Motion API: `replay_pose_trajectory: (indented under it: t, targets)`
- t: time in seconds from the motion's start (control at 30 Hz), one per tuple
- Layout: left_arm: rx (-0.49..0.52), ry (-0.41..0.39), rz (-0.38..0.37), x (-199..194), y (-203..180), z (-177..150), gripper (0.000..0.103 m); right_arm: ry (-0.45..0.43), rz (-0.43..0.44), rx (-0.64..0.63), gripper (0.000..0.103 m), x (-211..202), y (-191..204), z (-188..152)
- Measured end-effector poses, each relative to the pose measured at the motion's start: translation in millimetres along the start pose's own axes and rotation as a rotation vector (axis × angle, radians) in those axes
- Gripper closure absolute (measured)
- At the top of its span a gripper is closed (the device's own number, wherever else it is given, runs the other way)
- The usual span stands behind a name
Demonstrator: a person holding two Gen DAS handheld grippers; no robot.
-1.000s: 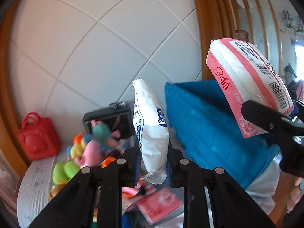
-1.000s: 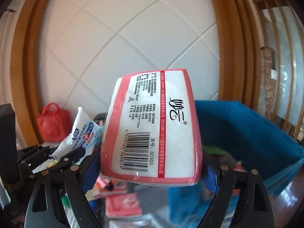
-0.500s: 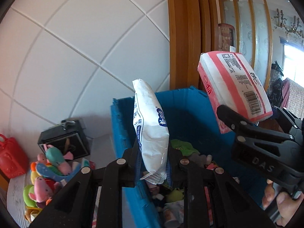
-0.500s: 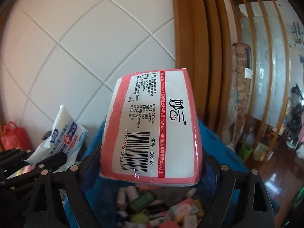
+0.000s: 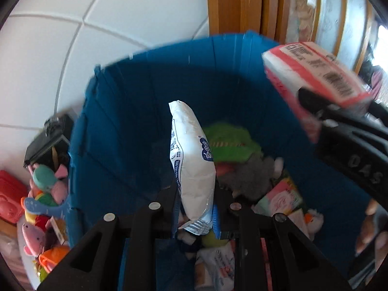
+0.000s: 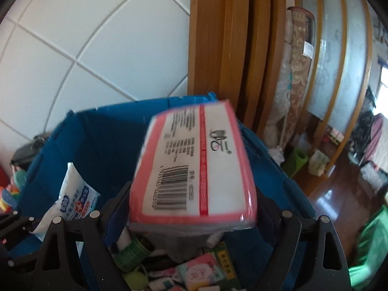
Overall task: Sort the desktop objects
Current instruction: 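Open both tools to drop the tissue pack and wipes pack into the crate, then move both tools back from the crate to the heap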
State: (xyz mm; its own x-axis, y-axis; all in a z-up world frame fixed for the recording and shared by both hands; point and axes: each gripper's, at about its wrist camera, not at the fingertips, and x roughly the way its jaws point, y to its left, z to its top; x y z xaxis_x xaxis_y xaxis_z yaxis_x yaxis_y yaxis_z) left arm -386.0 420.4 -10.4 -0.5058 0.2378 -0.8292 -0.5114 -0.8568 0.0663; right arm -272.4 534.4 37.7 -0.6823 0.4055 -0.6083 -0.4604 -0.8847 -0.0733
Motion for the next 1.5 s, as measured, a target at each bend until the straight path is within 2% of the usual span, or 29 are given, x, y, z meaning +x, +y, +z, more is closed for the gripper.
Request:
replay_pose_trajectory:
  t: [0.03,0.13,0.23,0.27,0.3,0.33,0.37,0.43,0.5,0.57,0.7,0.8,0.97,1.13,1.3,1.5]
  targets:
    - [0.01,0.006,-0.015,1,-2,-2,0.082,0.009,-0.026,-0.021,0.014,3,2,-2]
    - [0.056,-0.02,0.021,-3,-13,-7,0.082,0.063,-0.027,-0.042,0.015,15,3,-9]
    - [0.041,0.005,0.003,1,-12,-9,0.082,0.091,-0.03,-0.062,0.021,23,3,-8]
    - [0.026,0.016,-0.006,2,-10,-9,0.082,0.089,-0.039,-0.067,0.041,23,3,-8]
    - [0.018,0.022,-0.009,2,-8,-9,0.081,0.082,-0.047,-0.073,0.047,22,3,-9]
    - [0.008,0.033,-0.012,3,-6,-9,0.081,0.083,-0.05,-0.075,0.047,23,3,-9]
    - [-0.002,0.043,-0.015,4,-6,-9,0.079,0.092,-0.046,-0.073,0.047,24,2,-10]
    - [-0.011,0.055,-0.022,6,-3,-6,0.071,0.111,-0.043,-0.072,0.038,27,3,-12]
    - [-0.009,0.044,-0.024,4,-3,-2,0.056,0.123,-0.052,-0.078,0.019,30,3,-14]
    - [0.003,0.03,-0.027,4,-6,-1,0.05,0.123,-0.055,-0.083,0.016,30,4,-13]
    - [0.022,0.011,-0.005,1,-10,-1,0.05,0.124,-0.072,-0.09,0.009,30,4,-14]
    - [0.006,0.012,-0.017,0,-7,0,0.05,0.134,-0.094,-0.092,0.003,31,3,-14]
    - [-0.029,-0.015,-0.033,-9,0,1,0.05,0.172,-0.088,-0.066,0.001,29,-3,-13]
    - [-0.041,-0.052,-0.071,-37,7,-3,0.05,0.166,-0.067,-0.074,0.0,-5,-8,-12]
    - [-0.054,-0.144,-0.085,-84,25,-13,0.05,0.074,-0.039,-0.074,0.0,-61,-7,-8]
    - [-0.104,-0.275,-0.055,-141,58,-51,0.05,-0.036,0.047,-0.078,0.0,-127,15,-19]
